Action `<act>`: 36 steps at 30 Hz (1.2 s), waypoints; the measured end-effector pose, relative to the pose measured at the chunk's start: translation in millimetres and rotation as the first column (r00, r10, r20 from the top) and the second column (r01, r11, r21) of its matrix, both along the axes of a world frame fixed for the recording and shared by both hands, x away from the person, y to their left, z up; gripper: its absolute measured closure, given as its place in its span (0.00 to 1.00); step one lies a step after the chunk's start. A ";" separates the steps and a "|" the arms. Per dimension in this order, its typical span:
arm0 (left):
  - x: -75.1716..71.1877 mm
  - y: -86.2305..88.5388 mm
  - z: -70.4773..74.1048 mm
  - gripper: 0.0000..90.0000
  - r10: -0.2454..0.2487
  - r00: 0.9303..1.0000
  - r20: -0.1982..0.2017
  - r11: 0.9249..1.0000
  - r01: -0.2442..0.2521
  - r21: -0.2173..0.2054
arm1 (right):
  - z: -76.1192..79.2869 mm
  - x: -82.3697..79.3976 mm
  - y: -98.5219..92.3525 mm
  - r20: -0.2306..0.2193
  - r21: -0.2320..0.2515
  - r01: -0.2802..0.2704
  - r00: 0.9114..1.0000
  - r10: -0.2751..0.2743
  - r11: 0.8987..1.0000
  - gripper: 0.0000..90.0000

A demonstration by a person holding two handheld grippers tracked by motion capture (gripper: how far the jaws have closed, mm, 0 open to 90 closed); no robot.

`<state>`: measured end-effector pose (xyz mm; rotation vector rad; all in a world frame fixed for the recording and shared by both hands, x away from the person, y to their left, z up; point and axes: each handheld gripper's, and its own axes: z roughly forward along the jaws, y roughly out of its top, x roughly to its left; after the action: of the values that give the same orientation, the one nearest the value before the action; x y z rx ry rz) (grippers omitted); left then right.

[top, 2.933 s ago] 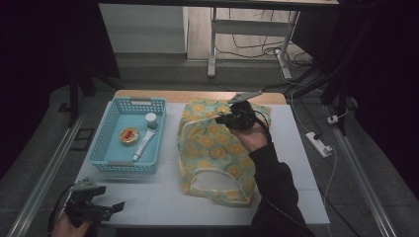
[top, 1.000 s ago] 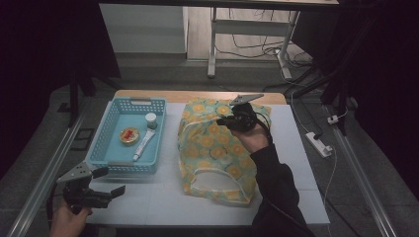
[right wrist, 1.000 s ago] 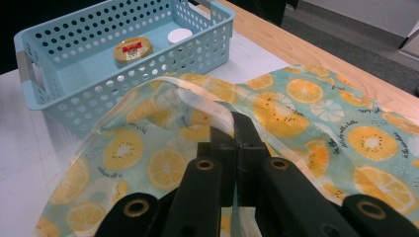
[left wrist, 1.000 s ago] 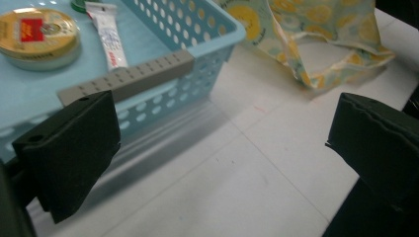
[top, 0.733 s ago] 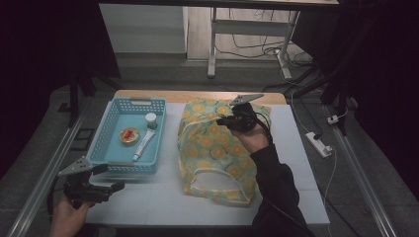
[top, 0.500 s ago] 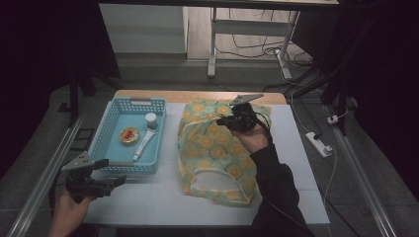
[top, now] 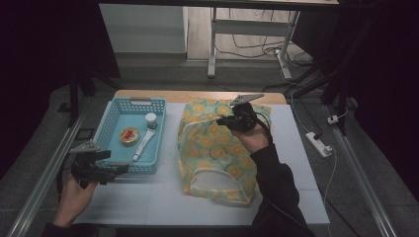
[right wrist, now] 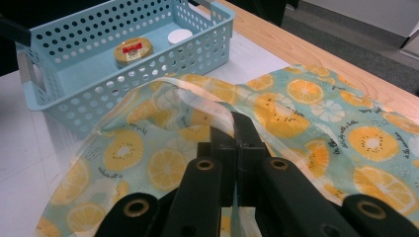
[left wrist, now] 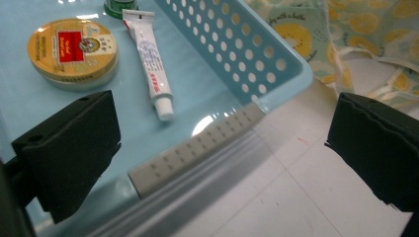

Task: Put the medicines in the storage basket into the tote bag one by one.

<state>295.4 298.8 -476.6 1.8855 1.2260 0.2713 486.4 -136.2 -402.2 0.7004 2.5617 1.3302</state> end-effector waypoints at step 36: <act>115.7 -3.8 6.4 0.00 0.023 0.998 -0.057 0.996 -0.018 0.084 | 0.5 0.3 -3.6 -0.002 0.015 -0.004 1.000 0.005 1.000 0.99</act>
<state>411.1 295.0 -470.2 1.9653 1.2912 0.2848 486.7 -139.8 -401.7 0.6998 2.5591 1.3526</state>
